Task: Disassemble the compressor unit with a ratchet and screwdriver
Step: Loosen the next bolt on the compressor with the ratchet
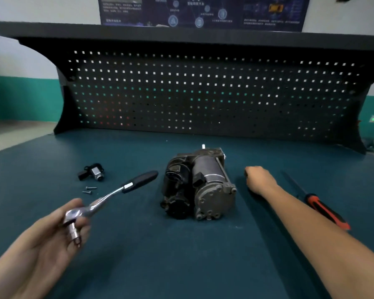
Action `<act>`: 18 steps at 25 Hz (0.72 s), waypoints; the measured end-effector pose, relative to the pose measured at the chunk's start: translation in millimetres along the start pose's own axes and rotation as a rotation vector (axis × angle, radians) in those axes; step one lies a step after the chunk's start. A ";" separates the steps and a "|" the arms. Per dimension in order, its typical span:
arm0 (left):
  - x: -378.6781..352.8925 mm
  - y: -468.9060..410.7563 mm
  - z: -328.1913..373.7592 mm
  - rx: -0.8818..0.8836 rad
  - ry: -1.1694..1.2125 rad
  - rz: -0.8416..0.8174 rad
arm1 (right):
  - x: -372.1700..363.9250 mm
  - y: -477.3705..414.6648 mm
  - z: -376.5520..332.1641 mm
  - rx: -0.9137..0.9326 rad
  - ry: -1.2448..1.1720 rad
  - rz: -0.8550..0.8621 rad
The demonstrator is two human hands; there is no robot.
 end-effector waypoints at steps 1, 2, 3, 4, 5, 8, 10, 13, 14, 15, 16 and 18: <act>-7.8 4.7 -1.6 -0.038 -0.006 -0.009 | 2.5 4.2 -1.8 0.000 -0.023 0.023; -16.1 7.7 -6.8 -0.054 0.017 0.088 | 8.1 10.7 -3.5 0.003 -0.051 0.076; -27.1 6.4 -4.5 -0.132 -0.061 0.231 | 17.8 18.5 -5.7 0.014 -0.088 0.187; -32.3 0.6 -5.4 -0.215 -0.240 0.280 | 32.5 27.3 -8.4 0.031 -0.145 0.350; -38.1 -4.2 -10.5 -0.242 -0.338 0.332 | 51.9 37.8 -12.3 0.048 -0.236 0.539; -65.4 -17.1 -8.3 -0.325 -0.619 0.531 | 115.6 75.3 -35.0 0.099 -0.792 0.896; -83.0 -33.5 -12.8 -0.341 -0.562 0.528 | 133.2 100.0 -72.6 0.162 -1.349 0.726; -103.0 -56.2 -19.2 -0.357 -0.592 0.588 | 125.1 143.8 -147.1 0.273 -1.608 0.176; -108.9 -61.1 -21.2 -0.377 -0.608 0.590 | 120.9 155.4 -164.9 0.330 -1.583 0.073; -115.2 -63.8 -23.0 -0.395 -0.619 0.591 | 117.2 163.1 -176.5 0.396 -1.541 0.020; -118.5 -65.1 -23.7 -0.436 -0.659 0.603 | 115.2 167.0 -183.6 0.462 -1.495 0.007; -127.7 -62.1 -24.0 -0.525 -0.800 0.640 | 116.6 166.9 -186.2 0.528 -1.419 0.047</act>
Point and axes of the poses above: each hand's wrist, its own y-axis away from the middle knuckle, its own x-axis out of the back of the hand, z = x × y, the point moved 4 cm from there along -y, towards the middle knuckle, and after that the axes turned 14 degrees about x, right-handed, at the moved point
